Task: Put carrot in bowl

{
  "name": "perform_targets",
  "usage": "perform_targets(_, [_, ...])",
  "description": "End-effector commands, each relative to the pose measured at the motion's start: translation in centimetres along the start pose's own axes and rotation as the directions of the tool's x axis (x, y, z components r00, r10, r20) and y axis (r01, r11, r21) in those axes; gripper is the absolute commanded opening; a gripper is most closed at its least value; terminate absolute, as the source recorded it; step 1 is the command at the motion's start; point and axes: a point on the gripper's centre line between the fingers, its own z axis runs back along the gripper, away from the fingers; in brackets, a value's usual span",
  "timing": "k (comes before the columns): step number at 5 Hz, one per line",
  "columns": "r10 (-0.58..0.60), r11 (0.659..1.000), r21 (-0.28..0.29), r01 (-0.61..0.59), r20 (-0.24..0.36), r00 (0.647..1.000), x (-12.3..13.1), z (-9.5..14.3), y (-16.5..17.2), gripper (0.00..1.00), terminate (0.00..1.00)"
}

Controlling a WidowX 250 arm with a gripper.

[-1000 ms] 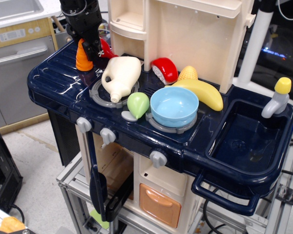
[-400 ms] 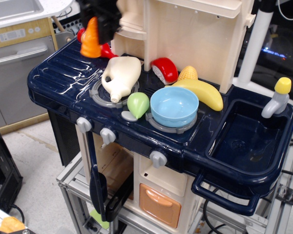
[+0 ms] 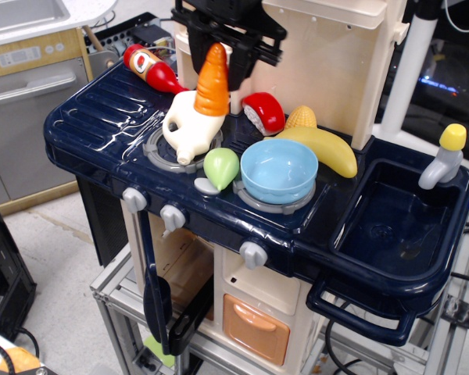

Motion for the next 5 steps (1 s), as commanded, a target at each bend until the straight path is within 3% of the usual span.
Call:
perform_targets(1, [0.128,0.992,-0.016,-0.127,0.103,0.986,0.9,1.7,-4.4,0.00,0.00])
perform_targets(2, [0.117,0.991,0.047,-0.128,0.184,0.976,1.1,0.2,-5.1,0.00,0.00])
perform_targets(3, [0.106,0.992,0.051,-0.120,0.216,0.971,1.7,-0.2,-4.8,1.00,0.00])
perform_targets(4, [0.106,0.992,0.051,-0.120,0.216,0.971,1.7,-0.2,-4.8,1.00,0.00])
perform_targets(5, [0.106,0.992,0.051,-0.120,0.216,0.971,1.7,-0.2,-4.8,1.00,1.00])
